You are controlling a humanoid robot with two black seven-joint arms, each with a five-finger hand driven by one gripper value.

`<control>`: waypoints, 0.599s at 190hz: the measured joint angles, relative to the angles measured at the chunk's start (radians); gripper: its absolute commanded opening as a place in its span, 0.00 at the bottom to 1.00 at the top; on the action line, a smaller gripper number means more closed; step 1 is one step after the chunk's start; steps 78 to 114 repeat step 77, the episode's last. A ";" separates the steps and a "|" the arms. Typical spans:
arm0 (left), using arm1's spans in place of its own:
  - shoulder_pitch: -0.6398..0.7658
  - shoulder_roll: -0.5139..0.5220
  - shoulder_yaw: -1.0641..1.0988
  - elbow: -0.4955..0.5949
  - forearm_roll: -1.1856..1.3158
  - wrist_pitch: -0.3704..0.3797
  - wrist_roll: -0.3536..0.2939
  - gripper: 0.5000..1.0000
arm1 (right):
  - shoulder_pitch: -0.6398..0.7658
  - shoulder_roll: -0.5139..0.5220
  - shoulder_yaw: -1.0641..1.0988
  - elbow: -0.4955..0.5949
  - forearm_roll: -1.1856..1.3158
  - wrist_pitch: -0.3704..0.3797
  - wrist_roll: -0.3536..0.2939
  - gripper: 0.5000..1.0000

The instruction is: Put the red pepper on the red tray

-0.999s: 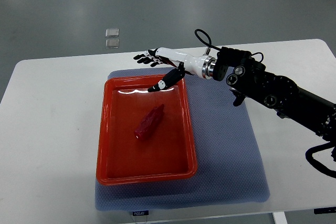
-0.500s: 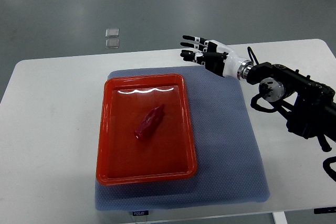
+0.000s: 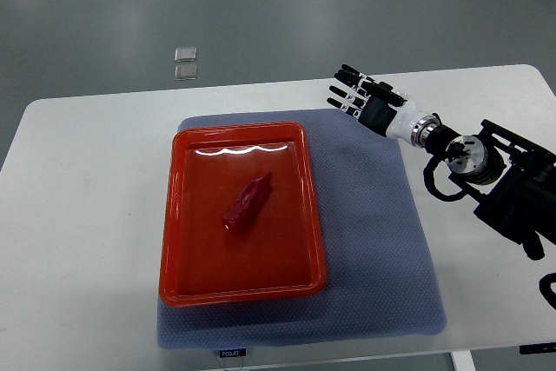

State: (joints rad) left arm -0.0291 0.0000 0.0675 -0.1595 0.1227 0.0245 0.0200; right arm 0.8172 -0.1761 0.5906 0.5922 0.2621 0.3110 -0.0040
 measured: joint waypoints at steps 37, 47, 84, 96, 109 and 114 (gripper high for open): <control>0.000 0.000 0.000 0.000 0.000 0.000 0.000 1.00 | -0.014 -0.002 0.001 0.000 -0.005 0.016 0.002 0.83; 0.000 0.000 0.000 0.000 0.000 0.000 0.000 1.00 | -0.018 -0.002 0.001 0.000 -0.006 0.025 0.002 0.83; 0.000 0.000 0.000 0.000 0.000 0.000 0.000 1.00 | -0.030 -0.012 0.004 0.000 -0.006 0.071 0.002 0.83; 0.000 0.000 0.000 0.000 0.000 0.000 0.000 1.00 | -0.030 -0.012 0.004 0.000 -0.006 0.071 0.002 0.83; 0.000 0.000 0.000 0.000 0.000 0.000 0.000 1.00 | -0.030 -0.012 0.004 0.000 -0.006 0.071 0.002 0.83; 0.000 0.000 0.000 0.000 0.000 0.000 0.000 1.00 | -0.030 -0.012 0.004 0.000 -0.006 0.071 0.002 0.83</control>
